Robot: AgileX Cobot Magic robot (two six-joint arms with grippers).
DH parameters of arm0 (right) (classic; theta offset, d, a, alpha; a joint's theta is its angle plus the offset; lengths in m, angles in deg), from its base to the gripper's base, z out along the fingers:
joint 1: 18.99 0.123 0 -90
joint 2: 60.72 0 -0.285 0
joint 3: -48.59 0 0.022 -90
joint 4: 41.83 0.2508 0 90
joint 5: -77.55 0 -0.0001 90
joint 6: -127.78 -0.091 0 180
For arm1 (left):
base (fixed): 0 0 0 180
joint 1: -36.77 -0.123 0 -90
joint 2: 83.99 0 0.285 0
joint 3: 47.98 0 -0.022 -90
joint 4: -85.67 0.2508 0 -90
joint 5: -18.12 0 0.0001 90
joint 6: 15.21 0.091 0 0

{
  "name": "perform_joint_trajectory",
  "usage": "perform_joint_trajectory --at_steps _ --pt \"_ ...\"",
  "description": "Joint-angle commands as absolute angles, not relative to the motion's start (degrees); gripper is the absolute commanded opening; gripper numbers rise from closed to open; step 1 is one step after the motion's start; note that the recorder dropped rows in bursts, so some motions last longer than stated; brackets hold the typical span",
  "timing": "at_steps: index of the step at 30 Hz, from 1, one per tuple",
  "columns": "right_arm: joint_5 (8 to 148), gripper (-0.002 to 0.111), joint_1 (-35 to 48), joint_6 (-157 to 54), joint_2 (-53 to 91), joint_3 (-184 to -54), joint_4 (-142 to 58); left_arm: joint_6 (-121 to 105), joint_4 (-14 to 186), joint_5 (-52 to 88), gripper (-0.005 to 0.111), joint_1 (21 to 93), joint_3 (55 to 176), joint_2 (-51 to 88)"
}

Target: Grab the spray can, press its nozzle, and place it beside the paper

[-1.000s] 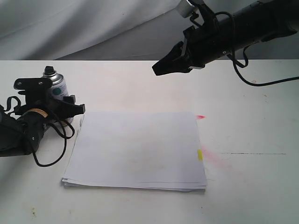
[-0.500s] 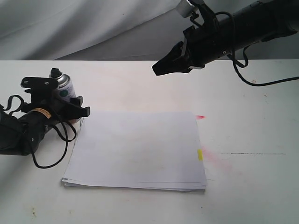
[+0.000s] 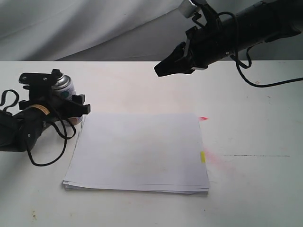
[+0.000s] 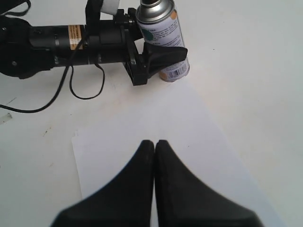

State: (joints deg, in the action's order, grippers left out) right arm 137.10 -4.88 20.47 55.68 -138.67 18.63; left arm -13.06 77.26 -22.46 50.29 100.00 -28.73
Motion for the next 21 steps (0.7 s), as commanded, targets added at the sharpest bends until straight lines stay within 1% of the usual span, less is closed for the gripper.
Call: perform_joint_trajectory --at_steps 1,5,11,14,16,19,20,21 --pt "136.87 0.000 -5.16 20.70 52.74 -138.64 19.13 -13.45 76.87 -14.05 0.074 50.39 100.32 -21.15" --pt "136.62 0.000 -5.16 20.43 49.52 -138.64 19.13 -13.45 75.02 -1.94 0.074 50.39 100.32 -12.90" --pt "138.53 0.000 -5.16 15.26 42.38 -138.64 15.84 -13.14 75.89 10.25 0.073 50.39 100.32 3.12" --pt "142.15 0.000 -5.16 11.68 37.65 -138.64 9.95 -13.03 75.89 18.12 0.070 50.39 100.32 12.46" --pt "145.94 0.000 -4.94 6.85 33.79 -138.64 4.53 -12.18 75.89 23.66 0.063 50.39 100.32 19.37" --pt "147.51 0.000 -4.94 -0.29 27.98 -138.64 -0.83 -9.23 76.44 32.71 0.047 50.39 100.32 29.18" --pt "147.51 0.000 -4.94 -1.50 25.81 -138.64 -1.98 -8.28 76.44 36.42 0.040 50.39 100.32 33.34" --pt "147.51 0.000 -4.94 -2.93 23.51 -138.44 -2.76 -7.62 76.44 38.75 0.034 50.39 100.32 36.05"
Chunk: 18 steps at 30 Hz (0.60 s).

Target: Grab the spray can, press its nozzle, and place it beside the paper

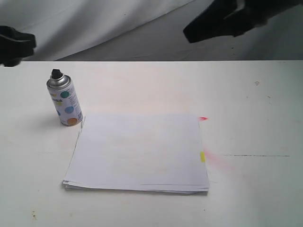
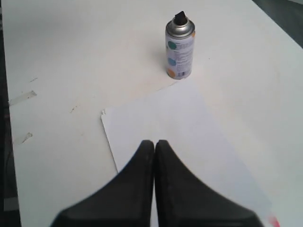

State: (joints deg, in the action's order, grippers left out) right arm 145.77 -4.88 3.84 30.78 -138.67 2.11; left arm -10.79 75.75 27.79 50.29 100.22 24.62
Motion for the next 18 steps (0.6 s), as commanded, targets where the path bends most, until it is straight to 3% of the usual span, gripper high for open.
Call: perform_joint_trajectory --at_steps 1,6,10,18 --pt "147.51 0.000 -4.94 -3.68 21.06 -137.99 -2.63 -7.38 76.44 40.91 0.028 50.39 100.32 38.73" --pt "147.51 0.000 -4.94 -6.09 8.71 -131.61 -1.16 -7.24 77.08 49.27 0.001 50.39 100.32 52.67" --pt "147.51 0.000 -4.94 -6.40 -1.17 -122.81 0.82 -7.24 77.23 51.62 0.000 50.39 98.91 62.48" --pt "140.02 0.000 -4.94 -7.94 -26.60 -100.60 7.28 -7.73 75.25 45.54 0.000 50.39 79.41 88.22"
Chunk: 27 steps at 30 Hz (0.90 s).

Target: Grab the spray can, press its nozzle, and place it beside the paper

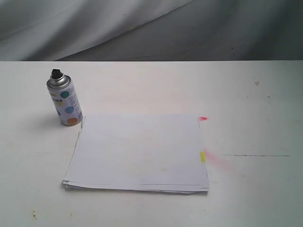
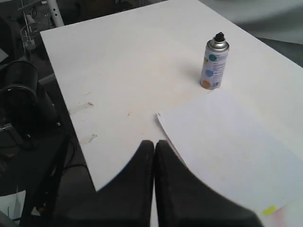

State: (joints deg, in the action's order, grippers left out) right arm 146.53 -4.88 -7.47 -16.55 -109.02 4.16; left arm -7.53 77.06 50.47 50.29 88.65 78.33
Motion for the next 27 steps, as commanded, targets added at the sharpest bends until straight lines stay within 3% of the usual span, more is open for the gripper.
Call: perform_joint_trajectory --at_steps 1,7,13,18,23,27 --pt "137.58 0.000 -4.94 -7.94 -28.59 -98.58 7.28 -7.98 74.45 43.86 0.000 50.39 77.51 88.22" --pt "112.87 0.000 -4.94 -7.69 -36.02 -81.38 14.48 -9.28 55.71 21.55 0.000 50.39 67.26 84.58" --pt "100.61 0.000 -4.94 7.52 -35.77 -71.92 27.24 -8.01 59.62 21.31 0.000 50.39 60.53 82.73" --pt "99.90 0.000 -4.94 22.57 -35.77 -65.78 45.75 -7.62 63.45 17.13 0.000 50.39 55.07 82.73" --pt "98.75 0.000 -4.94 25.56 -35.77 -61.29 47.29 -7.62 63.45 17.71 0.000 50.39 54.80 82.73" --pt "84.69 0.000 -4.94 25.98 -35.77 -60.69 47.68 -7.76 63.45 18.12 0.000 50.39 54.80 82.73"
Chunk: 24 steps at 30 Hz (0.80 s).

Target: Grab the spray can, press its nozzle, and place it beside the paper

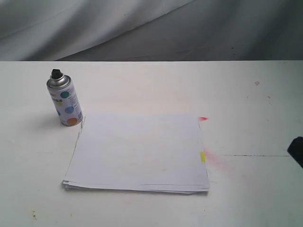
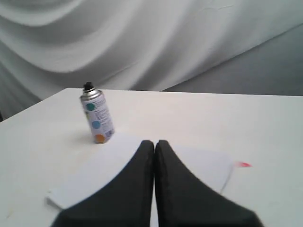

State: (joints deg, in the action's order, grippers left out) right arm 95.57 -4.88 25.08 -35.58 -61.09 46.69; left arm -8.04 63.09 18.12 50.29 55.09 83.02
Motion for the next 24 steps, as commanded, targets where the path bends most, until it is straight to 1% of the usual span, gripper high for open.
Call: perform_joint_trajectory --at_steps 1,4,15,18,21,24 --pt "83.36 0.000 -4.94 25.73 -35.77 -60.69 47.68 -7.67 63.45 18.12 0.000 50.39 54.80 82.73" --pt "80.40 0.000 -4.94 25.74 -35.77 -60.69 47.68 -7.62 63.45 18.12 0.000 50.39 54.80 82.73" --pt "78.93 0.000 -4.94 25.85 -36.10 -60.69 47.68 -7.51 63.45 18.12 0.000 50.39 54.80 82.73" --pt "75.43 0.000 -8.33 25.17 -38.01 -60.69 49.16 -7.51 63.45 18.12 0.000 50.39 54.80 82.73" --pt "78.95 0.000 -15.85 23.11 -40.09 -60.69 58.11 -7.51 63.45 18.12 0.000 50.39 54.80 82.73" --pt "80.79 0.000 -22.79 23.11 -40.79 -60.69 58.11 -7.51 63.45 18.12 0.000 50.39 54.80 82.73"
